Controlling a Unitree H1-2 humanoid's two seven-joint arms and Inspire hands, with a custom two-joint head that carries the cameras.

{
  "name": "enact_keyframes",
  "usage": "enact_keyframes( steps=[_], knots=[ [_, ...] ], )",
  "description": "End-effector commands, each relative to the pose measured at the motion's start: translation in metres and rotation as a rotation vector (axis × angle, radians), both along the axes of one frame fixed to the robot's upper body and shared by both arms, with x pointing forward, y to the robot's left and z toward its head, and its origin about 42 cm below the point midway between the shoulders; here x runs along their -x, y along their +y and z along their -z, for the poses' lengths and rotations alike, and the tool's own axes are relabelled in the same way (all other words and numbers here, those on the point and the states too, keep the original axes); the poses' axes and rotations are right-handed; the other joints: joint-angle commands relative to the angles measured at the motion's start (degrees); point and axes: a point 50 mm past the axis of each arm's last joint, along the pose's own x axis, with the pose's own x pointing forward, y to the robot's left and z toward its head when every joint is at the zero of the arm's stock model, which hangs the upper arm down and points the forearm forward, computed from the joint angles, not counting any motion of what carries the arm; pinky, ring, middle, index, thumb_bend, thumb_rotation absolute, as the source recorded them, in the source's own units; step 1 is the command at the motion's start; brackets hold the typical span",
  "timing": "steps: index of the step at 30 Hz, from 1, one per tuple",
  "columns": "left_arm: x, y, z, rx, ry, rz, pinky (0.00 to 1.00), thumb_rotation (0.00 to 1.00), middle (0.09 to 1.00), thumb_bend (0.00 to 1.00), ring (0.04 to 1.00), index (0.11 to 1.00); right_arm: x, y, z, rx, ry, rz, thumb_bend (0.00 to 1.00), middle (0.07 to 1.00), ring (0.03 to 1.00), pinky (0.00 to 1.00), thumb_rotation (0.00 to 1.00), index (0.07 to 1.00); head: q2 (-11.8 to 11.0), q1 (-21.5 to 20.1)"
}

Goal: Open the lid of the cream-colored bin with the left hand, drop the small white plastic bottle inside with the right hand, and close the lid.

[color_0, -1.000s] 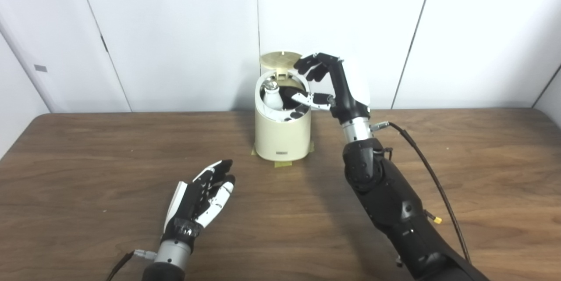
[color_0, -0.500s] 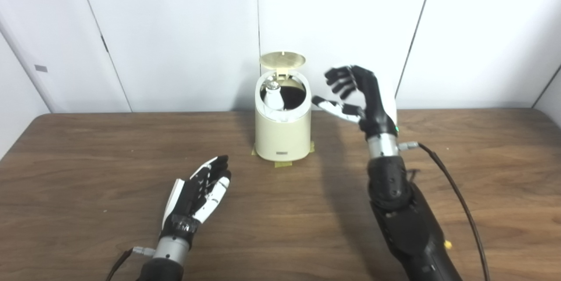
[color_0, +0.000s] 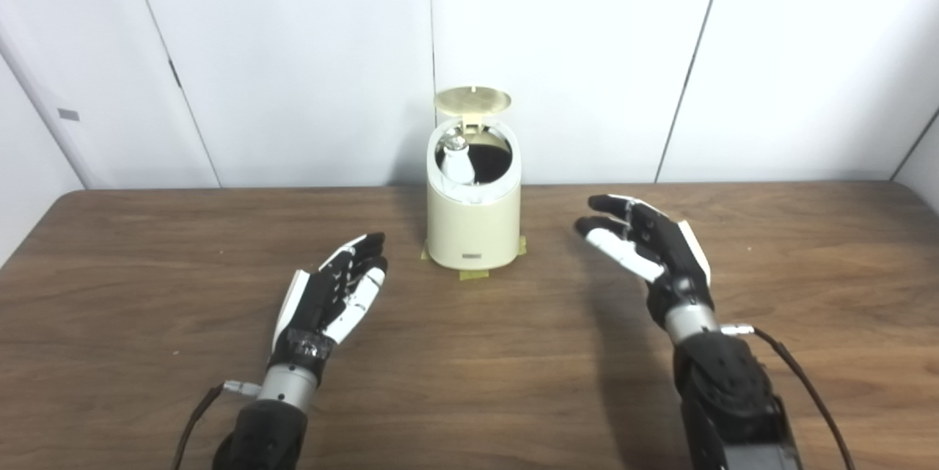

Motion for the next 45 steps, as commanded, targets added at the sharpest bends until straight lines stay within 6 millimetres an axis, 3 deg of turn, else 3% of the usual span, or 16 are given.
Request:
enact_keyframes(
  steps=[1, 4, 6, 9, 14, 21, 33, 45],
  knots=[
    [-0.013, 0.0, -0.024, -0.013, -0.078, 0.005, 0.84, 0.68, 0.87, 0.36, 0.859, 0.875, 0.004, -0.007, -0.017, 0.005, -0.092, -0.02, 0.59, 0.874, 0.85, 0.78, 0.83, 0.827, -0.18, -0.11],
    [-0.018, 0.001, -0.026, -0.002, -0.069, 0.006, 0.9, 0.72, 0.875, 0.35, 0.873, 0.889, 0.016, -0.012, -0.01, 0.022, -0.106, -0.021, 0.64, 0.898, 0.89, 0.81, 0.96, 0.857, -0.26, 0.0],
    [-0.022, 0.001, -0.028, 0.008, -0.065, 0.007, 0.92, 0.74, 0.884, 0.34, 0.884, 0.903, 0.026, -0.016, -0.004, 0.033, -0.116, -0.023, 0.65, 0.908, 0.904, 0.81, 0.99, 0.876, -0.4, 0.22],
    [-0.027, 0.002, -0.032, 0.018, -0.073, 0.015, 0.94, 0.77, 0.888, 0.34, 0.888, 0.923, 0.037, -0.019, 0.003, 0.022, -0.125, -0.025, 0.67, 0.923, 0.923, 0.82, 1.0, 0.893, -0.49, 0.29],
    [-0.038, 0.006, -0.041, 0.073, -0.092, 0.036, 0.86, 0.79, 0.911, 0.34, 0.883, 0.951, 0.055, -0.025, 0.019, 0.018, -0.15, -0.02, 0.66, 0.927, 0.924, 0.88, 1.0, 0.893, -0.9, -0.08],
    [-0.059, 0.009, -0.051, 0.121, -0.104, 0.047, 0.89, 0.78, 0.924, 0.4, 0.904, 0.954, 0.076, -0.026, 0.036, 0.011, -0.149, 0.005, 0.7, 0.925, 0.928, 0.89, 1.0, 0.885, -2.28, -0.35],
    [-0.093, 0.003, -0.08, 0.094, -0.17, 0.071, 0.91, 0.83, 0.926, 0.5, 0.923, 0.934, 0.085, -0.022, 0.054, 0.047, -0.177, 0.008, 0.68, 0.907, 0.9, 0.85, 1.0, 0.89, -5.26, 0.13],
    [-0.123, -0.012, -0.107, 0.073, -0.218, 0.095, 0.92, 0.8, 0.925, 0.43, 0.918, 0.922, 0.089, -0.019, 0.066, 0.079, -0.189, 0.021, 0.62, 0.906, 0.899, 0.84, 1.0, 0.884, -6.97, 0.73]
  ],
)
